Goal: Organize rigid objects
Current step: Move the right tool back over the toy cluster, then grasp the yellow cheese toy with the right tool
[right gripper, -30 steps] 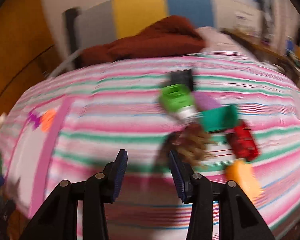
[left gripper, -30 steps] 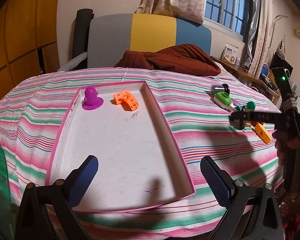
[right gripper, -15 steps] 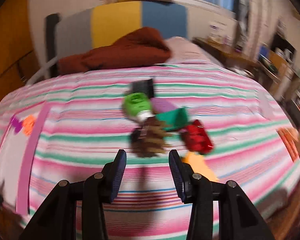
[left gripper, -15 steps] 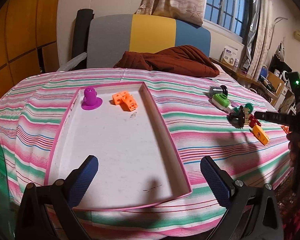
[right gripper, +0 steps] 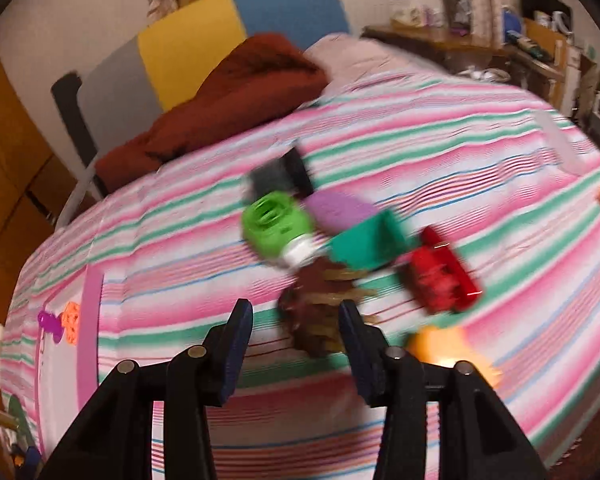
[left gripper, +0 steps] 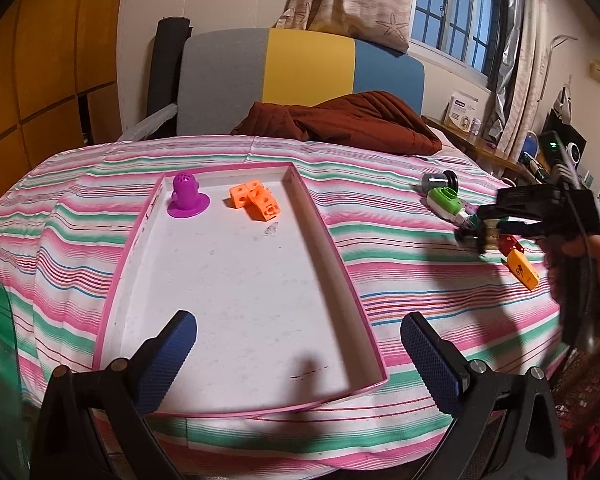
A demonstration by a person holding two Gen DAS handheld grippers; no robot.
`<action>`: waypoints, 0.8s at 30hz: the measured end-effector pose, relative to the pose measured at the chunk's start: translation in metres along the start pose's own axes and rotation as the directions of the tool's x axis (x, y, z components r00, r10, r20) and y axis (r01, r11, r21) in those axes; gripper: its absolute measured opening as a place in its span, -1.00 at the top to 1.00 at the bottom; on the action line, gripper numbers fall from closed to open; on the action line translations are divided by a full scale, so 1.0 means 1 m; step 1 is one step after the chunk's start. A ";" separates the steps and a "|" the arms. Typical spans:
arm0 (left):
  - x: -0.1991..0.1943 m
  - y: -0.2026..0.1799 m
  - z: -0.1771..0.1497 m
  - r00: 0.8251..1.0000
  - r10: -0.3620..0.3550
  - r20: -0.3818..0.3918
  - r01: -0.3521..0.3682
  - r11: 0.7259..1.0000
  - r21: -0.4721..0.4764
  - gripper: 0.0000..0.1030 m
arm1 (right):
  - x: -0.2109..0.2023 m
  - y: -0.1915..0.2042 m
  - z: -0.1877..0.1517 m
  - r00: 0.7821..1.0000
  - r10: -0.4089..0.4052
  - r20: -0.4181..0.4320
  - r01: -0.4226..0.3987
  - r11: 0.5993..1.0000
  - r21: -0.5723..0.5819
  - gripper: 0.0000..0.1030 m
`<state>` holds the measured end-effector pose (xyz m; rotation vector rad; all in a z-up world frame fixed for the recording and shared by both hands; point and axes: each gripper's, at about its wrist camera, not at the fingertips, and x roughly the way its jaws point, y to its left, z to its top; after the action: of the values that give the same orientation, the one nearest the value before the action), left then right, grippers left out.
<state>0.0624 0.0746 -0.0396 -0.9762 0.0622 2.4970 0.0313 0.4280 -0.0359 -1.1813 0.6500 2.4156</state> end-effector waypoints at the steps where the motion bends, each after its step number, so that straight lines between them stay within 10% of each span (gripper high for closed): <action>1: 0.000 0.000 0.000 1.000 0.002 -0.001 -0.002 1.000 -0.001 -0.99 | 0.001 0.011 -0.002 1.000 0.012 0.012 -0.012 1.000 -0.028 0.07; 7: 0.001 0.003 0.000 1.000 0.009 -0.002 -0.009 1.000 -0.006 -0.99 | -0.008 0.070 -0.032 0.962 0.252 -0.103 -0.265 0.954 -0.137 0.07; 14: 0.004 0.006 0.000 1.000 0.001 -0.010 -0.001 1.000 -0.020 -0.99 | -0.039 0.031 -0.026 0.999 -0.055 -0.001 0.054 0.986 -0.156 0.07; 18: 0.006 0.003 -0.002 1.000 -0.008 -0.018 0.008 1.000 -0.014 -0.99 | -0.034 -0.022 -0.008 0.945 -0.316 -0.089 0.315 0.949 -0.028 0.07; 24: 0.000 0.001 -0.001 1.000 -0.004 0.001 0.004 1.000 0.008 -0.99 | -0.007 -0.070 0.002 0.907 -0.325 -0.270 0.349 0.936 0.047 0.06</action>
<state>0.0623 0.0734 -0.0402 -0.9709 0.0697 2.4920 0.0708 0.4860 -0.0459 -1.4501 0.5710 1.9427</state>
